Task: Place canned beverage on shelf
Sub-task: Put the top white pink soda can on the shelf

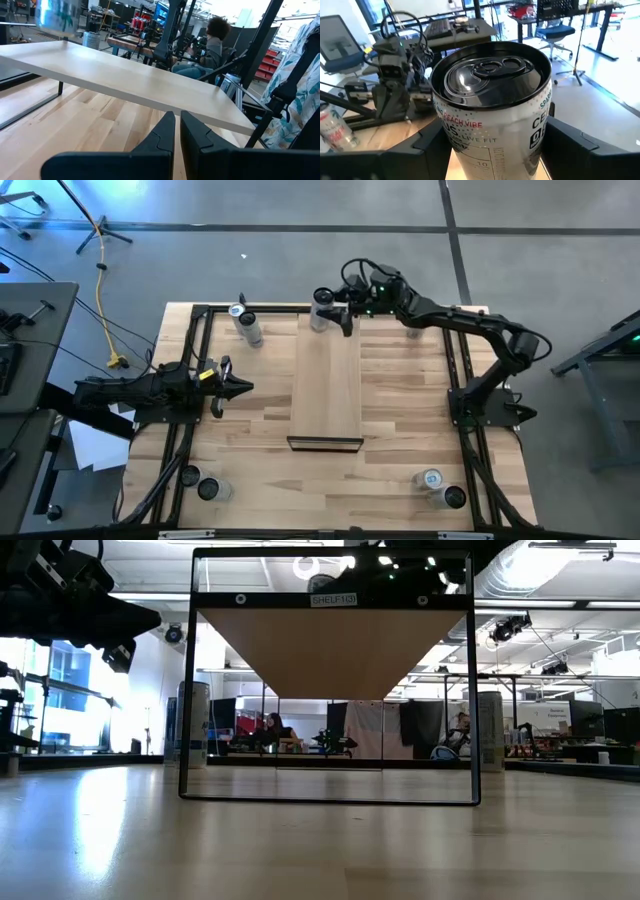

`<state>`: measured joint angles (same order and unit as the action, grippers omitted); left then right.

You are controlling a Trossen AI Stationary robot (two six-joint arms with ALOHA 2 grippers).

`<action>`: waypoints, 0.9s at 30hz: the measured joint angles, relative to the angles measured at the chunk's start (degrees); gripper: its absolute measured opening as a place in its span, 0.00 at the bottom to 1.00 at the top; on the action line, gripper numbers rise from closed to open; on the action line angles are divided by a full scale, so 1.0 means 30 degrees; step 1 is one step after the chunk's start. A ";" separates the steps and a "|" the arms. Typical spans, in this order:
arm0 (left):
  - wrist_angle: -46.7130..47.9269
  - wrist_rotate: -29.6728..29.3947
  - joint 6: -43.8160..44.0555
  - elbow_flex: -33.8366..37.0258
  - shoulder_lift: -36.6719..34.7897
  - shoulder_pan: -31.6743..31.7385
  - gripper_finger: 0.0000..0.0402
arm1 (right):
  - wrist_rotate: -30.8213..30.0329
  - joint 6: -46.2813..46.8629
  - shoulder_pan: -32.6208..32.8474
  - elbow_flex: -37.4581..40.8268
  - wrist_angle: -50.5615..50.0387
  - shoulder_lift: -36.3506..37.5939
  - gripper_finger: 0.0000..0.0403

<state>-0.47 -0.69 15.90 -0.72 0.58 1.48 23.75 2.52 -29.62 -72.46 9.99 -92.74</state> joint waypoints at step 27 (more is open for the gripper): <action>0.0006 0.0000 0.0000 -0.0005 0.0000 0.0000 0.01 | -0.2462 0.0061 0.0909 -0.3411 -0.2152 -0.3306 0.60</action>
<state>-0.45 -0.69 15.90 -0.73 0.58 1.48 16.36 2.71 -26.89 -82.70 3.54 -102.66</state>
